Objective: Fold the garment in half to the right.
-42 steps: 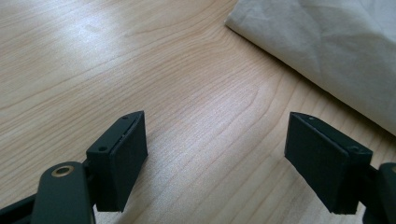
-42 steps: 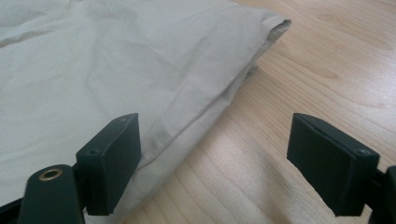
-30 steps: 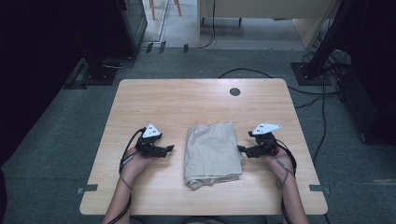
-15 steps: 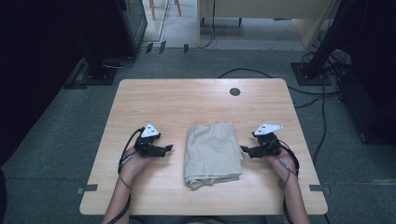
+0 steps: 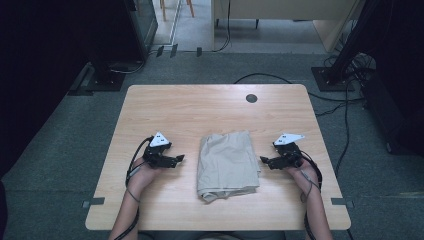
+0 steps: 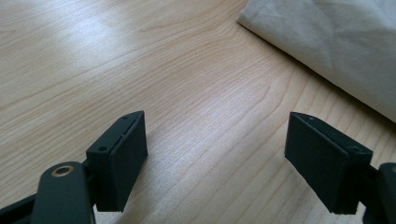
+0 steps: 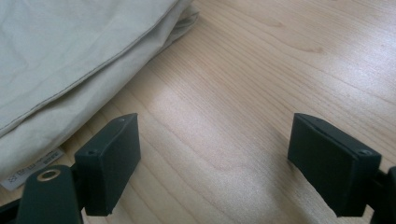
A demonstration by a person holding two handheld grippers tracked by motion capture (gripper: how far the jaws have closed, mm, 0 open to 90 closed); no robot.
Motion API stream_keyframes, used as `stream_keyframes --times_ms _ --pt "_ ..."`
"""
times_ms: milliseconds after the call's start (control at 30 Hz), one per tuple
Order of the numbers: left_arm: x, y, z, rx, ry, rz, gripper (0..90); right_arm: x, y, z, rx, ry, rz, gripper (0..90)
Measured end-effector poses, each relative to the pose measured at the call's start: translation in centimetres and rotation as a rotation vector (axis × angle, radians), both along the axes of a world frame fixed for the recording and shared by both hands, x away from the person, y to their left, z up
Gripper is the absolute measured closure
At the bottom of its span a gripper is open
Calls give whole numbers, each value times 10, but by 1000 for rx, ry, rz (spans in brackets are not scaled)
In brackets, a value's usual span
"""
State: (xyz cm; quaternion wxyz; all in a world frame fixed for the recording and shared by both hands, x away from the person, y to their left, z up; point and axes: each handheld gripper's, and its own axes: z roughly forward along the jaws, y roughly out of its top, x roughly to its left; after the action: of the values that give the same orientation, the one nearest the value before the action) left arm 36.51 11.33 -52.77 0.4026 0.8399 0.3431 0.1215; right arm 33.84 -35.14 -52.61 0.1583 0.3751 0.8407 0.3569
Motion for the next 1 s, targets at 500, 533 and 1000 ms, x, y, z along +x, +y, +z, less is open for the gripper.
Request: stream_keyframes --times_ms 500,533,1000 --pt "0 0 0 29 -19 11 212 2 -12 -3 21 -11 -37 114" --pt "0 0 0 31 -20 12 212 2 -13 -3 20 -13 -41 114" --pt "-1 -1 0 50 -32 14 212 1 -23 -3 21 -9 -61 112"
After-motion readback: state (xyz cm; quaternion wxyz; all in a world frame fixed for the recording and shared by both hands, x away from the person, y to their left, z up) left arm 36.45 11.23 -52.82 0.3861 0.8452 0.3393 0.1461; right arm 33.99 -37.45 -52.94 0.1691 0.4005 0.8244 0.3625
